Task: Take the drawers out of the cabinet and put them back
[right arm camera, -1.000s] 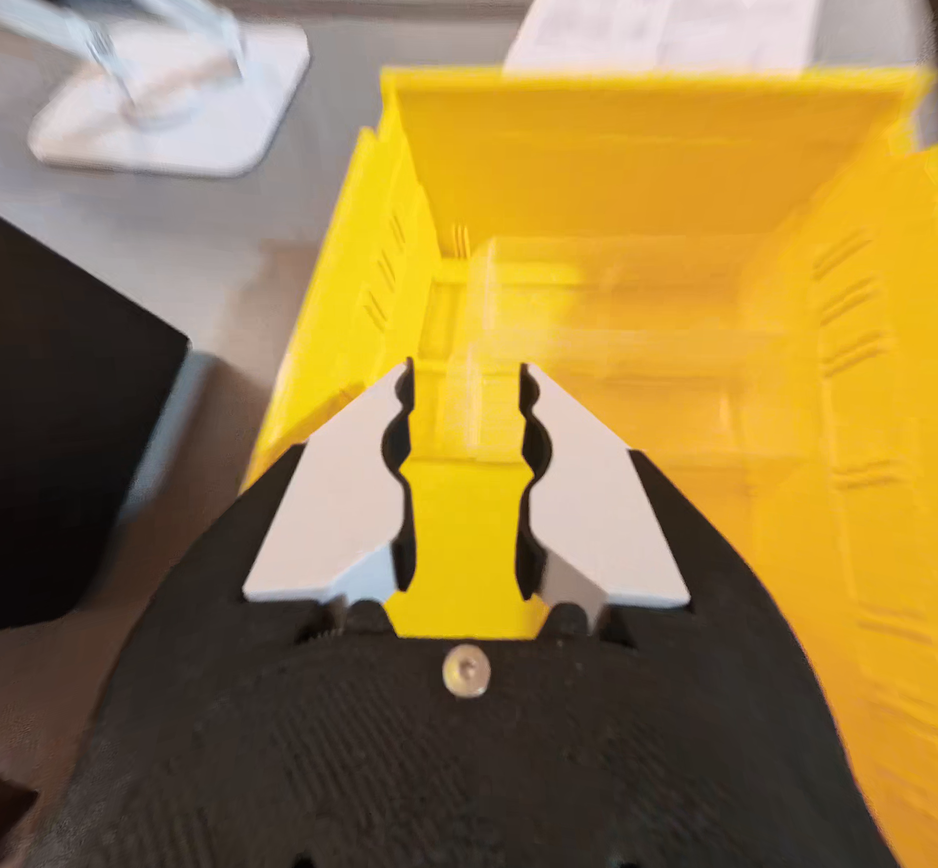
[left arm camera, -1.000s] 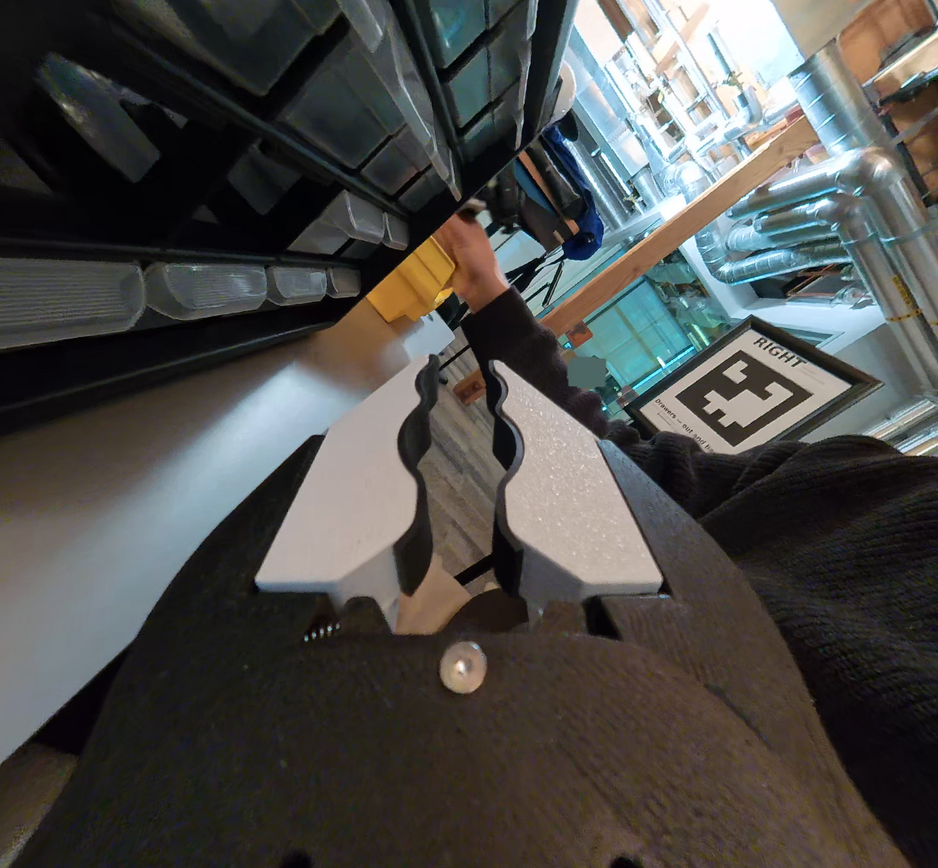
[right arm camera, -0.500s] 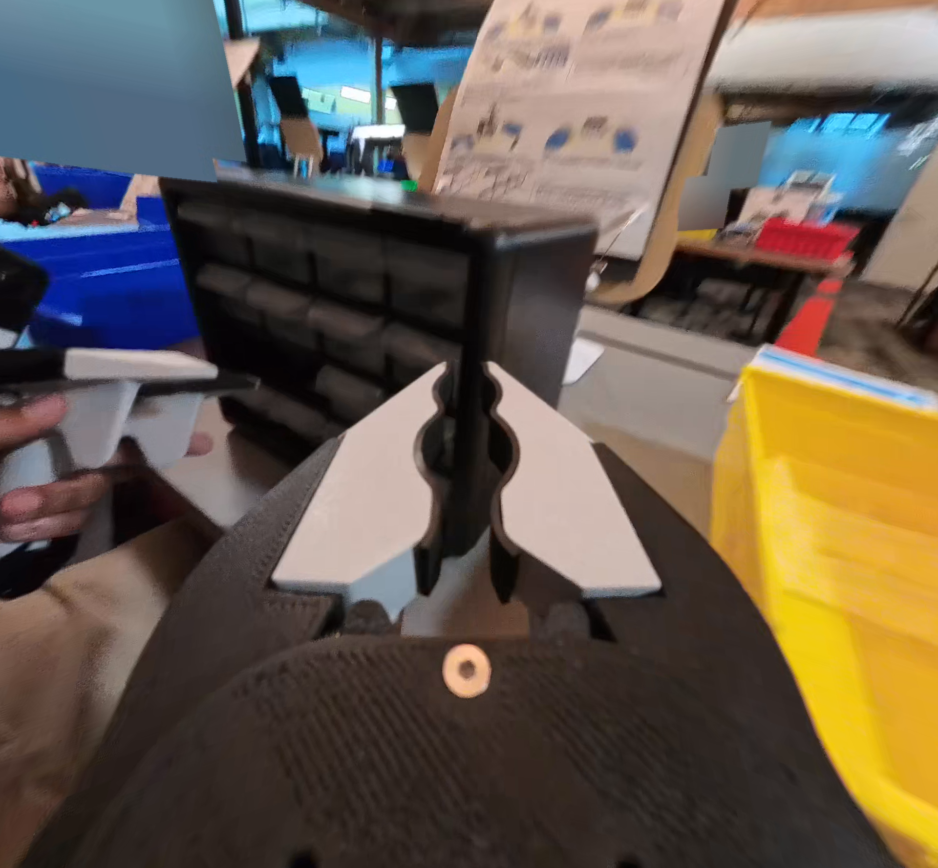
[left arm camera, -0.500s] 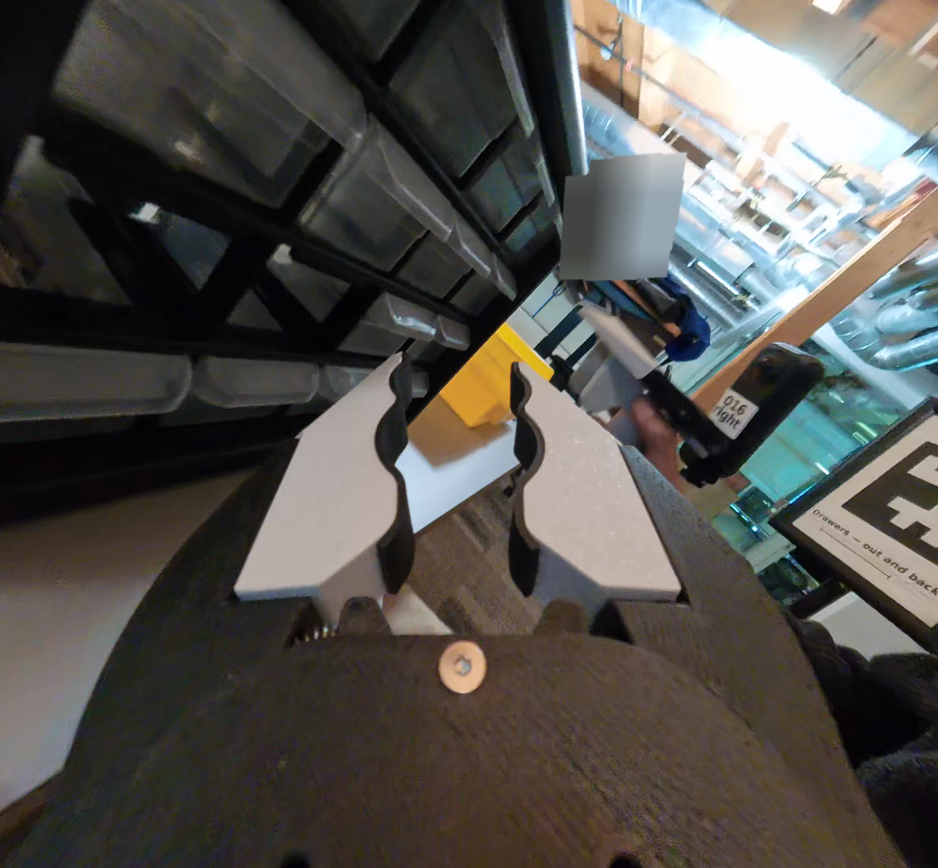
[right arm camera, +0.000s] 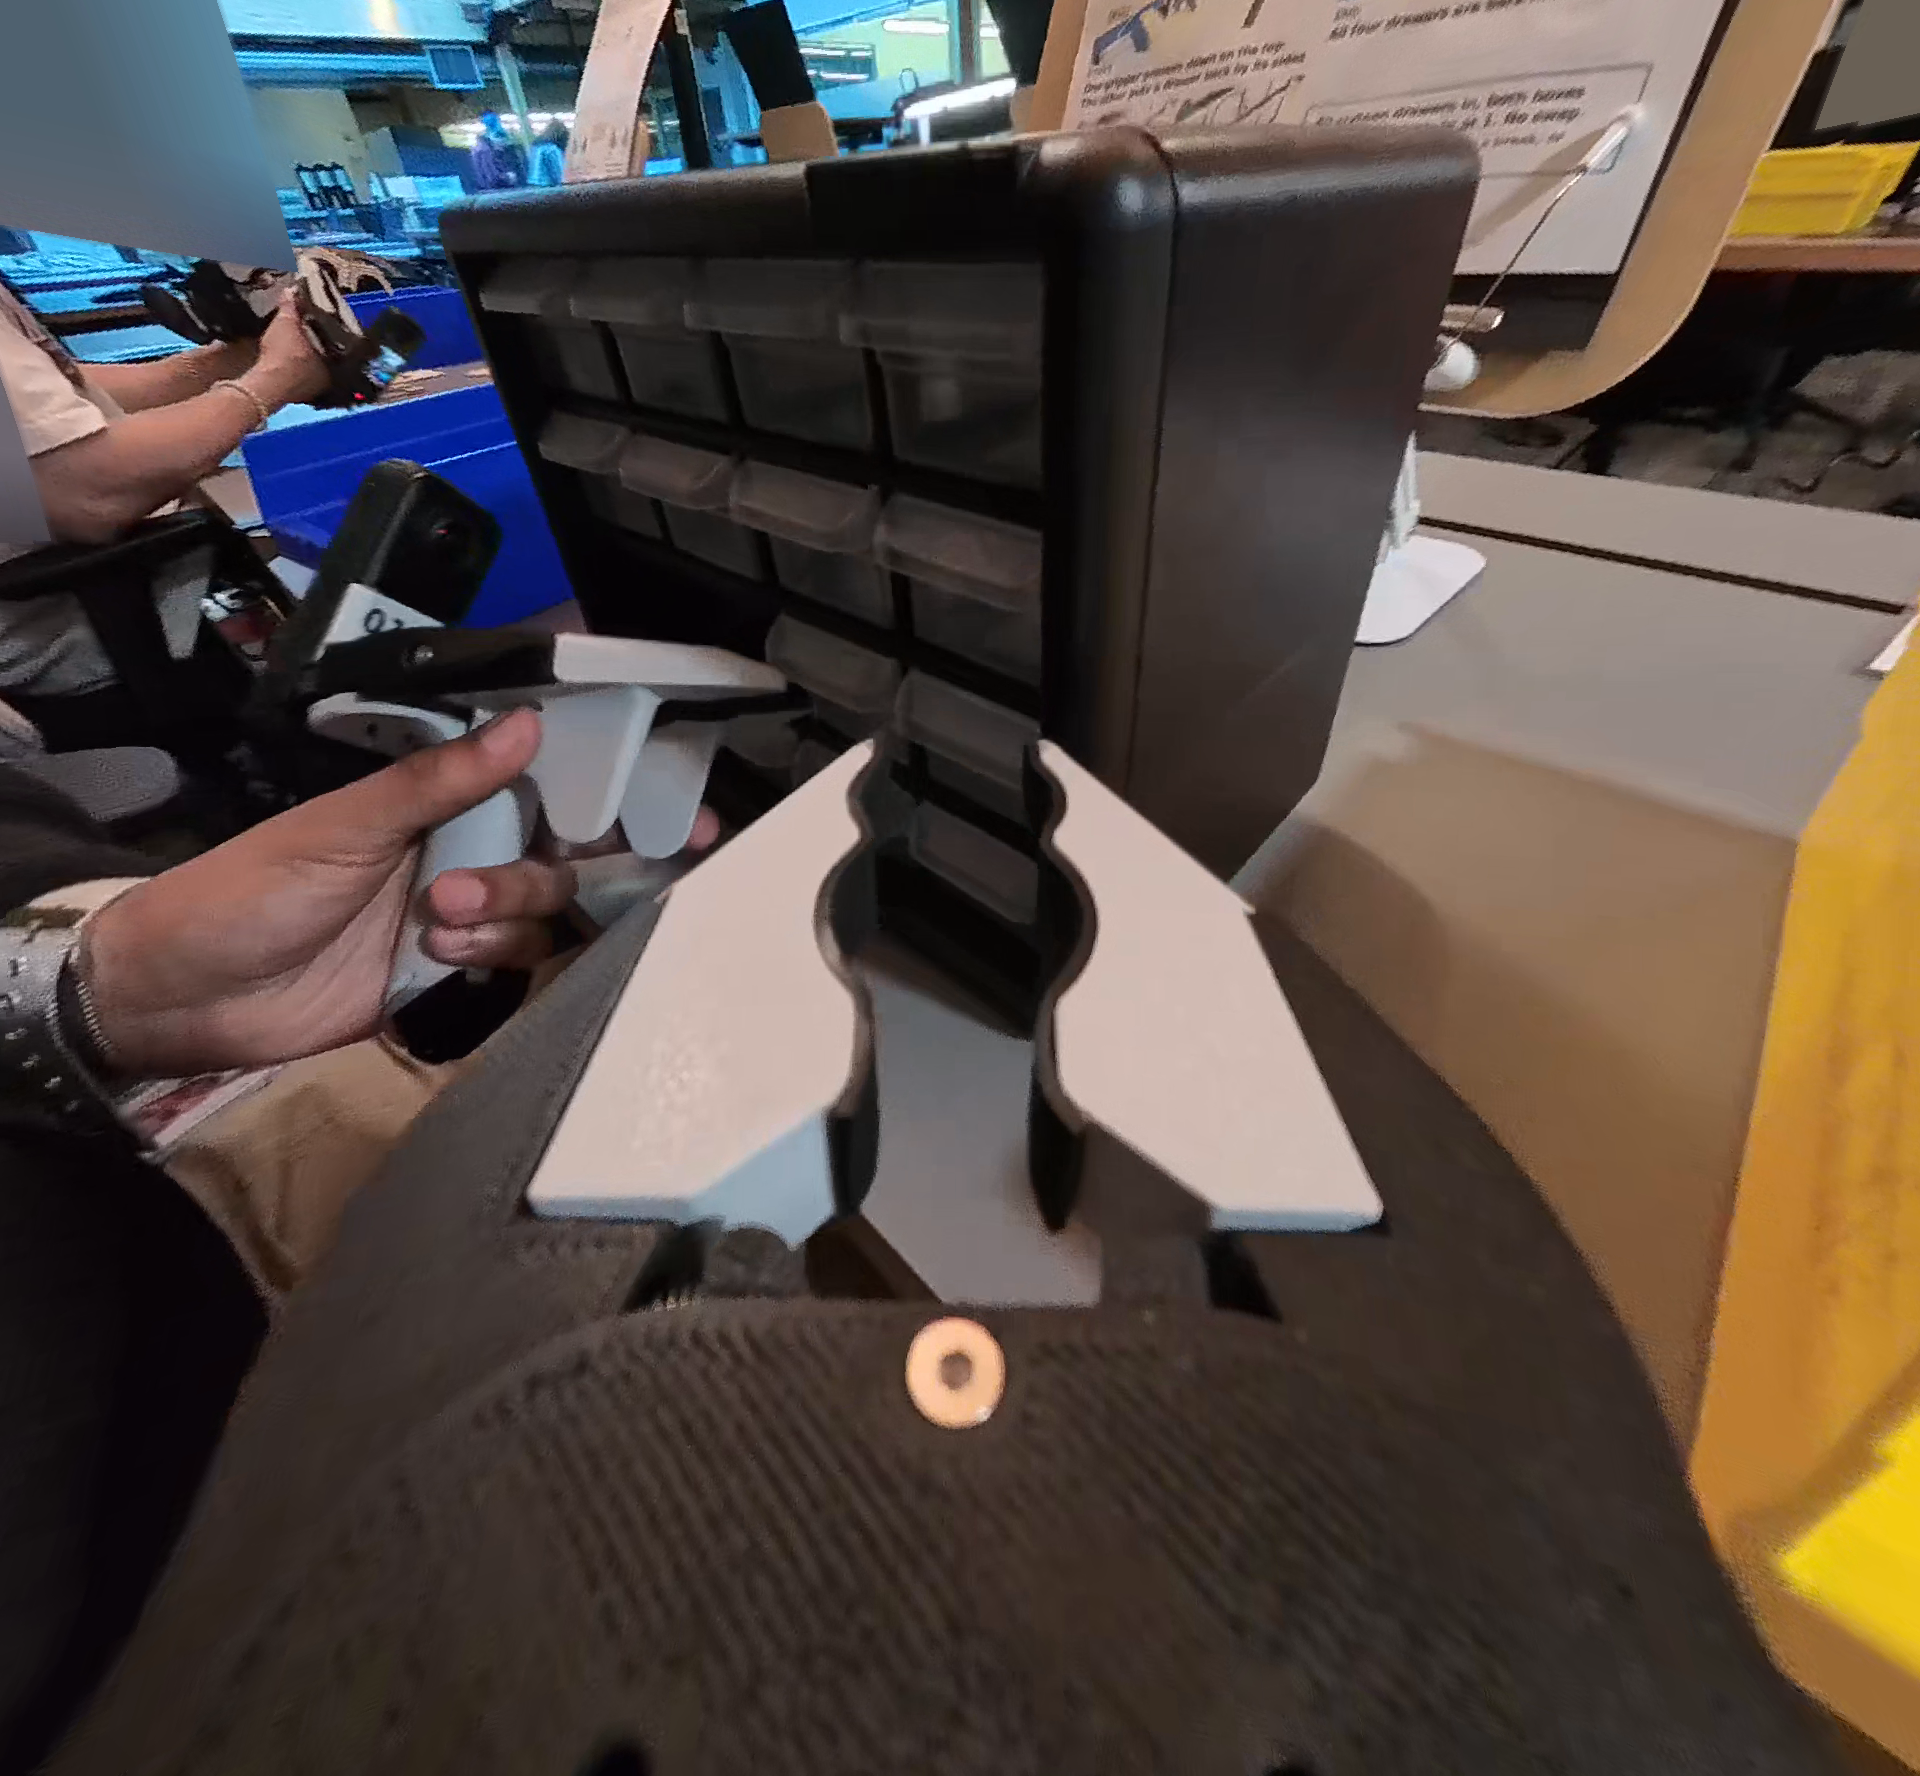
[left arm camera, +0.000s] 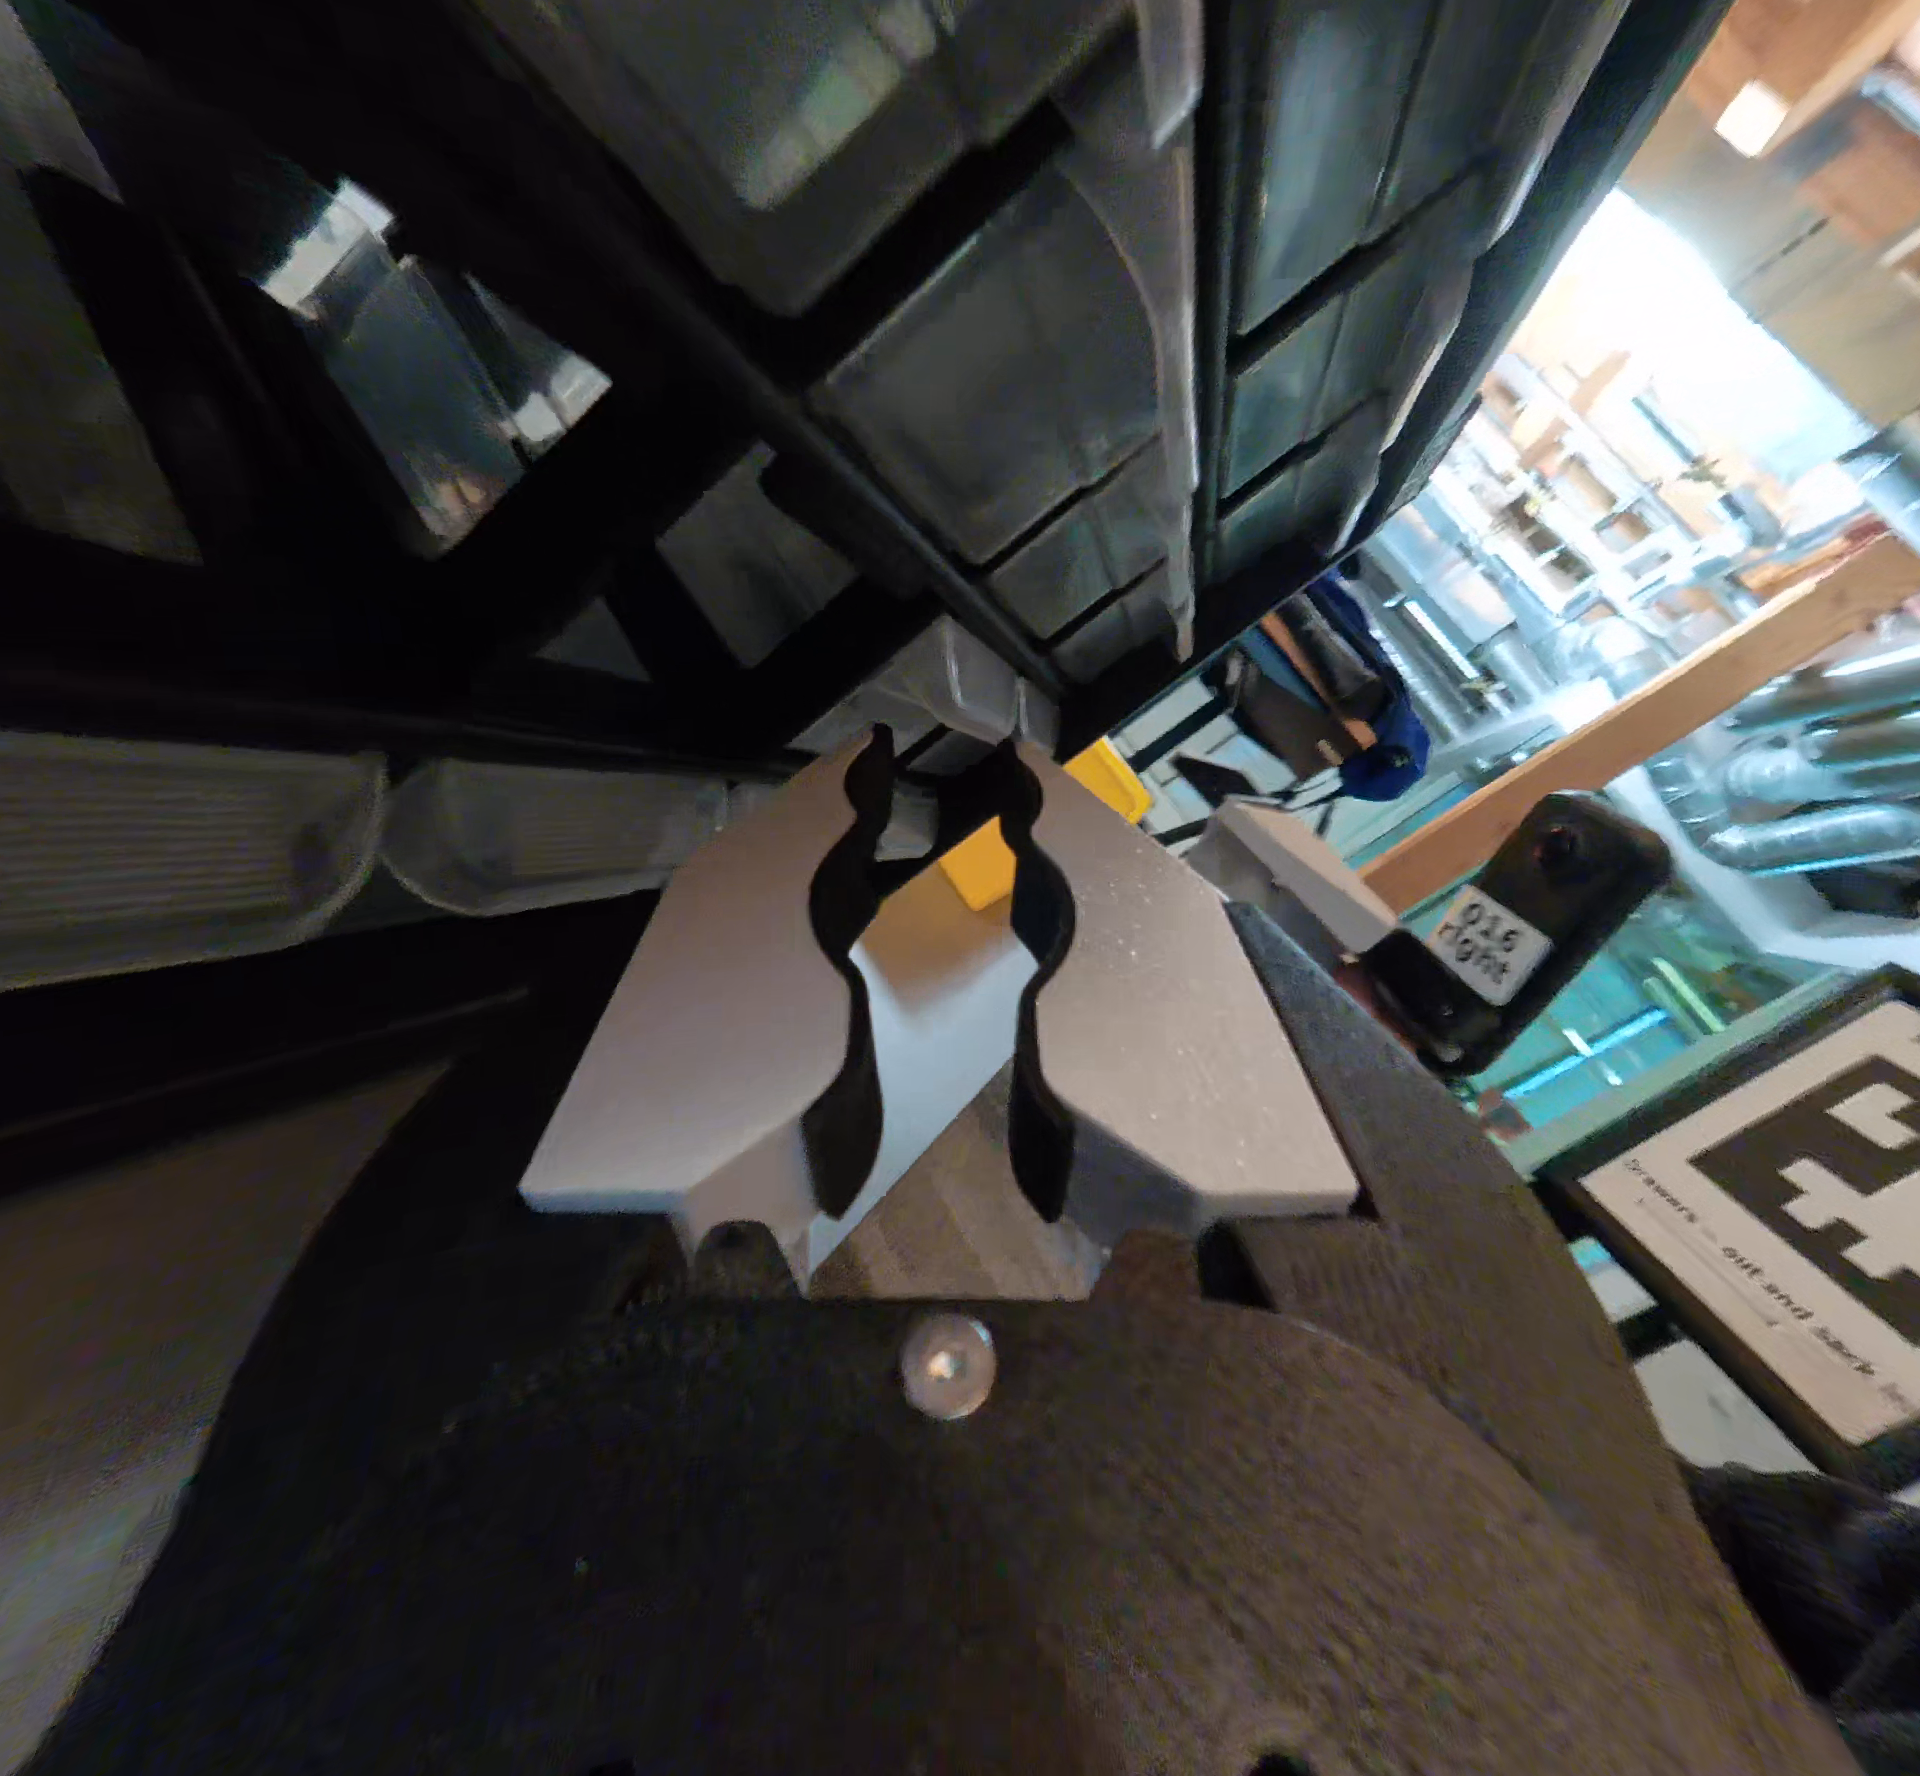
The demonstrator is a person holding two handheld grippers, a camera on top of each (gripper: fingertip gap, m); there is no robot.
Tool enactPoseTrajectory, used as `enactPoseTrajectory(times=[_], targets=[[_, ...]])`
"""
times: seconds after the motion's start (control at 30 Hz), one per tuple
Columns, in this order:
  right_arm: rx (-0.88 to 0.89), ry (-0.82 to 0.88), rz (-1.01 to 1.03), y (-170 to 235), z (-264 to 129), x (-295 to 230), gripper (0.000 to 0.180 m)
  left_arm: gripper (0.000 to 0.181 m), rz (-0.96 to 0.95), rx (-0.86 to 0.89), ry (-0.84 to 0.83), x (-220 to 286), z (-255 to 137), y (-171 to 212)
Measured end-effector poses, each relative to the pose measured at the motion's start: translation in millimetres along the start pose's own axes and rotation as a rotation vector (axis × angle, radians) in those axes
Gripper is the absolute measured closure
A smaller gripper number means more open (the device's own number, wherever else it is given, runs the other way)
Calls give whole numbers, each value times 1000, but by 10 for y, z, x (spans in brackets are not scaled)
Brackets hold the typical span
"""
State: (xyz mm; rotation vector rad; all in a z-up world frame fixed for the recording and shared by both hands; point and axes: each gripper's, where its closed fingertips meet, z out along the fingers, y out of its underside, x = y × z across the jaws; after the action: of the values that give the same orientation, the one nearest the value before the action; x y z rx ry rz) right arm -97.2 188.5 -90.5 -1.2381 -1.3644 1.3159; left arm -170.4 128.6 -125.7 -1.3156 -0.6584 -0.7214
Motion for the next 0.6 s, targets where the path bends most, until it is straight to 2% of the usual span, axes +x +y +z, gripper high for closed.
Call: enactPoseTrajectory(times=[0.1, 0.37, 0.6], targets=[[-8, -34, 29, 26, 12, -47, 148, 168, -21, -8, 44, 32, 20, -24], [-43, -69, 20, 91, 35, -143, 145, 180, -96, -35, 69, 47, -20, -14], [-99, -41, -114, 178, 86, -187, 146, 181, -120, -90, 133, 280, -95, 131]])
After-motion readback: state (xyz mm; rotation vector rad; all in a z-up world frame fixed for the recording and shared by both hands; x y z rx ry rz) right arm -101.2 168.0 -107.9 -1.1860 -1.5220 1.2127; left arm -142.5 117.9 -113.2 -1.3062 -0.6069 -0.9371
